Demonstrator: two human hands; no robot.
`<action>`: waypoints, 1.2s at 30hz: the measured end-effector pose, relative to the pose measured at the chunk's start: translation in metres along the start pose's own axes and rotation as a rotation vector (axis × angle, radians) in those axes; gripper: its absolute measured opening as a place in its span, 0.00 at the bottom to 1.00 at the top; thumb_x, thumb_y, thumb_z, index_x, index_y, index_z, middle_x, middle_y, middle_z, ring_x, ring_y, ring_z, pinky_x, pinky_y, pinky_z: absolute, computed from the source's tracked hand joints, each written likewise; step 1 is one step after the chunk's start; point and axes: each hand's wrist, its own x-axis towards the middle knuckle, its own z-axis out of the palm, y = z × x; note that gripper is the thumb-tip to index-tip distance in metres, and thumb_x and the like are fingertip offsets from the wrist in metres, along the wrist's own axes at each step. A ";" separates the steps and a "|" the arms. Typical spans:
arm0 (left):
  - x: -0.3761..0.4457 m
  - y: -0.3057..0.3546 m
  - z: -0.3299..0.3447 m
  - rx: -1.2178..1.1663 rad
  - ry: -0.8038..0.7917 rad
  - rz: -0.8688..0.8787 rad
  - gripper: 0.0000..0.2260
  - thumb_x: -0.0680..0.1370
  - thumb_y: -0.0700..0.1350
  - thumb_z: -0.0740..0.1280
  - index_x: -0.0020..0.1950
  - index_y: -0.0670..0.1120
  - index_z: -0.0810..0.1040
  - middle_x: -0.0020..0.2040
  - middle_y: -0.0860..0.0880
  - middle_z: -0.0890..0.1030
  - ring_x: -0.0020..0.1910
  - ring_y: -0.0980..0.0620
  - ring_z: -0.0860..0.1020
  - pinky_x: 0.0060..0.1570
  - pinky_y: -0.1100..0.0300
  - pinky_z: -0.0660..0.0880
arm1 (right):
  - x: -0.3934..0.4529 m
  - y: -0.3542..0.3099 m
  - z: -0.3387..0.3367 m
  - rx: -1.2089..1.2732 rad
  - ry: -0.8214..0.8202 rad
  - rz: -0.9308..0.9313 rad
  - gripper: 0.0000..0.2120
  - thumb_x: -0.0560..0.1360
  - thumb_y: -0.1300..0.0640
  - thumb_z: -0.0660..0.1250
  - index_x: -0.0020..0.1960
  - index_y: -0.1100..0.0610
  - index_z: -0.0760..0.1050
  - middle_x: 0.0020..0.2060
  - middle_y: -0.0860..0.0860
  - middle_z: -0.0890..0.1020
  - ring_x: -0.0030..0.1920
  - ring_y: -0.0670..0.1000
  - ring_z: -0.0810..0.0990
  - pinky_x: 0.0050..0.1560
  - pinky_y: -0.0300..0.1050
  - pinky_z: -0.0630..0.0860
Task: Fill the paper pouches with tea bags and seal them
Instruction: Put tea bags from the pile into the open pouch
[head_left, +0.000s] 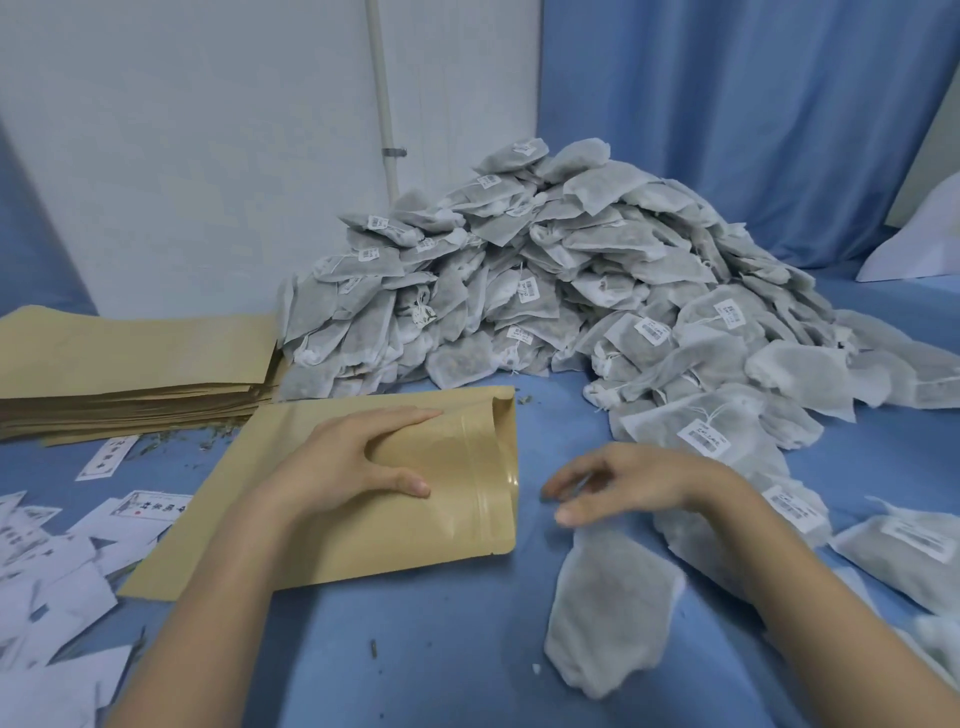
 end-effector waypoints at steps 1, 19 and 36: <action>-0.003 0.001 0.002 0.011 -0.002 -0.001 0.29 0.62 0.52 0.79 0.55 0.74 0.71 0.56 0.76 0.72 0.60 0.72 0.69 0.57 0.79 0.61 | -0.004 0.004 0.002 -0.023 -0.019 0.032 0.19 0.67 0.44 0.74 0.57 0.44 0.78 0.50 0.38 0.80 0.48 0.36 0.77 0.56 0.32 0.69; -0.020 0.009 0.011 0.035 0.031 -0.011 0.31 0.62 0.52 0.79 0.61 0.68 0.73 0.60 0.72 0.72 0.63 0.66 0.69 0.64 0.65 0.63 | -0.032 0.038 0.021 0.090 0.004 0.040 0.27 0.48 0.43 0.81 0.45 0.48 0.81 0.43 0.49 0.82 0.45 0.48 0.81 0.51 0.46 0.76; -0.004 0.019 0.025 0.068 0.143 0.073 0.32 0.59 0.59 0.76 0.59 0.72 0.67 0.66 0.62 0.72 0.67 0.61 0.67 0.70 0.55 0.59 | 0.028 -0.029 0.038 0.376 0.861 -0.067 0.08 0.66 0.49 0.75 0.40 0.51 0.79 0.37 0.45 0.81 0.40 0.45 0.79 0.38 0.27 0.70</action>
